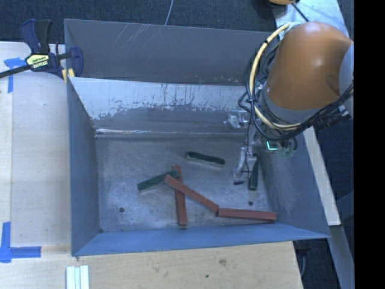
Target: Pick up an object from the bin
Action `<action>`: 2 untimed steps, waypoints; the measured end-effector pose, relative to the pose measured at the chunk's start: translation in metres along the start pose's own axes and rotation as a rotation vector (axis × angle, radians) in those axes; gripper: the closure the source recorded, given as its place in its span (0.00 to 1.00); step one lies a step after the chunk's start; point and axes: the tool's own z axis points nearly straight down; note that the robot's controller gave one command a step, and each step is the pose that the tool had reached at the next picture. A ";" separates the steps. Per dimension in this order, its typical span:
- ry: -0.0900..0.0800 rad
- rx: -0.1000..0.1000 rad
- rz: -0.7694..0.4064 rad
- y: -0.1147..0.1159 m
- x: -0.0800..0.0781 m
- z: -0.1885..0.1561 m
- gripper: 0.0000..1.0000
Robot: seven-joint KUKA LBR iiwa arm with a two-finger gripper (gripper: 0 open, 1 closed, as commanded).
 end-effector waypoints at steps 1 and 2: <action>-0.001 0.000 0.000 0.000 0.000 0.000 0.00; -0.008 0.000 -0.005 0.000 -0.027 0.059 0.00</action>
Offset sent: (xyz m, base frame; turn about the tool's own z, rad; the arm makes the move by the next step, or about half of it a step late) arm 0.0737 -0.0006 -0.1794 -0.0172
